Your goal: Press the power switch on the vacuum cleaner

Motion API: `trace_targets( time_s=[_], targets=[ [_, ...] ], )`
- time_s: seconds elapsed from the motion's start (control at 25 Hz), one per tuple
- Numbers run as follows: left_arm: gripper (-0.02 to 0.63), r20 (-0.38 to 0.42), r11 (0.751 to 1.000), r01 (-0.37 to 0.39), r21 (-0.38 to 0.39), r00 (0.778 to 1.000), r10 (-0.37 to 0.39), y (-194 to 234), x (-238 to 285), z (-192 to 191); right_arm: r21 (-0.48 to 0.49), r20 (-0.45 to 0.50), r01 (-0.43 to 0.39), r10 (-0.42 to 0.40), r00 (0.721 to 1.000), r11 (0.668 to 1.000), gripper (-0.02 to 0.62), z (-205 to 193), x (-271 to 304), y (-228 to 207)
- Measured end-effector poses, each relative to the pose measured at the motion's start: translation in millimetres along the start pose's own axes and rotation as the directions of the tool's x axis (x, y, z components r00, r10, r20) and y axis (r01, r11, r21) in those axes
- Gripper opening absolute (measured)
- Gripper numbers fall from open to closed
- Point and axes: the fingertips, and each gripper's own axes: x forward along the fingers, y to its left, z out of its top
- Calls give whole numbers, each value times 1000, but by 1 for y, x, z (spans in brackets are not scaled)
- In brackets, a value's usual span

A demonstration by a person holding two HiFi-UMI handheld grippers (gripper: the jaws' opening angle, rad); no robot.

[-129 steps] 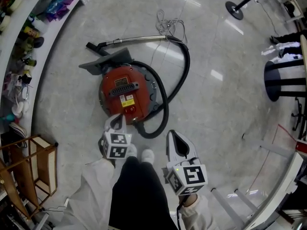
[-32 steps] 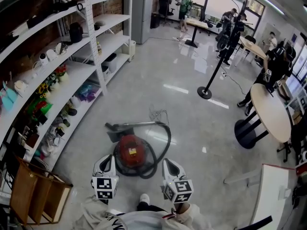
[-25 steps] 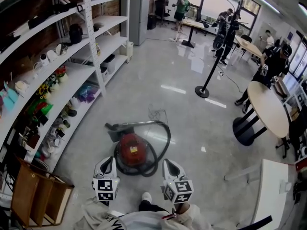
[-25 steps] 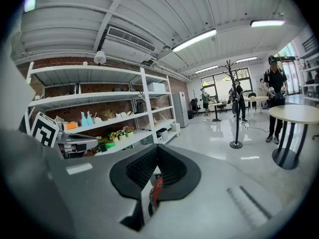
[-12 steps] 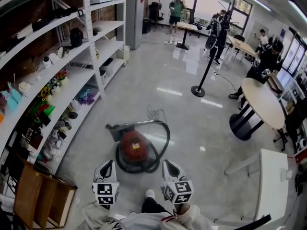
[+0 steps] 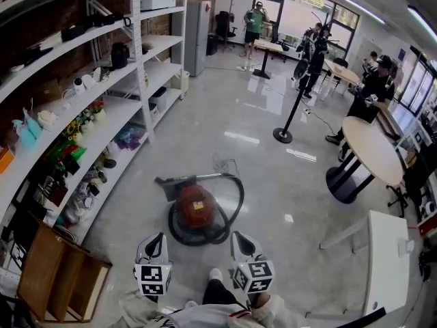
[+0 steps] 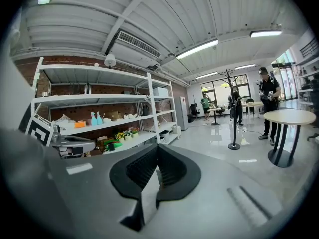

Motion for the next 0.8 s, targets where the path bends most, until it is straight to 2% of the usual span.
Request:
trace_targets(
  time_s=[0.48, 0.8],
  targets=[
    [0, 24, 1000, 12, -7, 1000, -12, 1, -31, -7, -15, 8, 17, -17, 1000, 1000, 0, -6, -25, 22],
    [0, 11, 999, 34, -16, 999, -34, -8, -50, -15, -26, -13, 23, -24, 1000, 999, 0, -14, -46, 33]
  ],
)
